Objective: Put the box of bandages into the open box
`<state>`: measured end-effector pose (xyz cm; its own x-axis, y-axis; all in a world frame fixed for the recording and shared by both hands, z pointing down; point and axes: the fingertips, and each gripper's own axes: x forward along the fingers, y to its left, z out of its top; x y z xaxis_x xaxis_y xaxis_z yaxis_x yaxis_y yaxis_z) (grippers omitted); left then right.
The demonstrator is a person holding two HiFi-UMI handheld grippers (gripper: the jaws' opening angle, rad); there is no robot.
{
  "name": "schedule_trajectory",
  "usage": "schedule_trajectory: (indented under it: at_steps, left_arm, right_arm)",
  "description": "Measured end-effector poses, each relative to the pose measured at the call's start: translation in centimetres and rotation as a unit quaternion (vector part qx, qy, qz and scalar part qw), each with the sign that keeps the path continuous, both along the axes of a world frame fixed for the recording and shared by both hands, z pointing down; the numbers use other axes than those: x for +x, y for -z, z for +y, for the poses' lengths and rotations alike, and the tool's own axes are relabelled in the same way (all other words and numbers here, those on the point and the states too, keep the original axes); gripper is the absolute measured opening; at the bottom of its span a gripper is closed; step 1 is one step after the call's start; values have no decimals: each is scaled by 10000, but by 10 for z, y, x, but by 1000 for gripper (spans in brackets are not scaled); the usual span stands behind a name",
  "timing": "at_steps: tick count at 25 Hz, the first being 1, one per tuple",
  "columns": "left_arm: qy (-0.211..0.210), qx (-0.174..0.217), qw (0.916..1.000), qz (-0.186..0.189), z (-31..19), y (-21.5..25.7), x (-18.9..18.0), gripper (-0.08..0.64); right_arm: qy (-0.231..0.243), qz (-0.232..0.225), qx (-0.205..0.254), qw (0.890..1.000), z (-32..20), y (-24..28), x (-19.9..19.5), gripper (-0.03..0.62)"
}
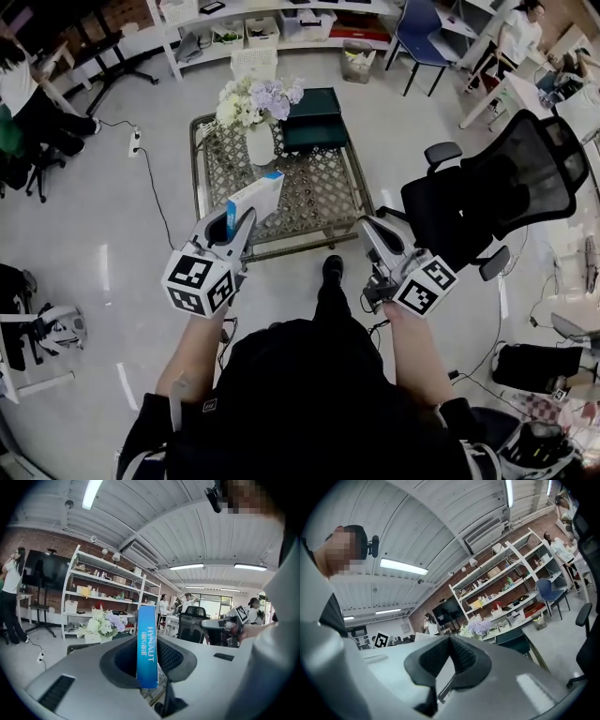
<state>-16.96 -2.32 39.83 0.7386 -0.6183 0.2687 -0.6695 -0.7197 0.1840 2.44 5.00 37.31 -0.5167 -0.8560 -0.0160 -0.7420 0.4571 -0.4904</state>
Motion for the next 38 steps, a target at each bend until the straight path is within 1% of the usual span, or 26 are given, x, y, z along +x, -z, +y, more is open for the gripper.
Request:
schedule_trajectory:
  at_steps: [3, 5, 10, 12, 15, 19, 22, 24, 27, 30, 33, 36, 38]
  left_arm:
    - [221, 37, 9997, 16, -31, 6, 30, 80]
    - [361, -25, 9993, 0, -54, 6, 54, 80]
    - [454, -204, 9983, -312, -94, -4, 116, 80]
    - [586, -245, 9973, -359, -108, -7, 132, 80]
    - [762, -304, 9961, -333, -123, -8, 146, 80]
    - [878, -434, 9950, -206, -138, -9, 152, 80]
    - [886, -507, 9948, -23, -144, -11, 153, 80]
    - [868, -489, 9950, 18, -148, -12, 152, 80]
    - [848, -452, 9954, -2, -153, -16, 147, 80]
    - [786, -354, 9962, -105, -158, -17, 141, 80]
    - [767, -300, 9965, -161, -163, -17, 129, 80]
    - [757, -351, 9964, -122, -166, -22, 118, 80]
    - [725, -374, 9966, -109, -169, -26, 118, 80]
  right_arm:
    - [170, -36, 0, 9998, -40, -1, 35, 11]
    - [324, -55, -44, 9995, -72, -4, 59, 11]
    - [780, -256, -181, 9965, -137, -19, 108, 11]
    - [956, -256, -229, 9948, -157, -26, 123, 11]
    - [1104, -266, -289, 9931, -182, -33, 139, 11]
    - [1181, -407, -355, 9915, -197, -35, 143, 11]
    - [1249, -375, -442, 9905, -202, -41, 139, 11]
    - [1220, -344, -488, 9907, -205, -42, 138, 11]
    - [1107, -302, -470, 9923, -208, -36, 138, 11]
    - [994, -340, -503, 9932, -212, -32, 136, 11]
    - [953, -422, -563, 9930, -219, -27, 123, 11]
    - [968, -370, -552, 9931, -221, -21, 106, 11]
    - [1018, -345, -575, 9925, -219, -21, 97, 11]
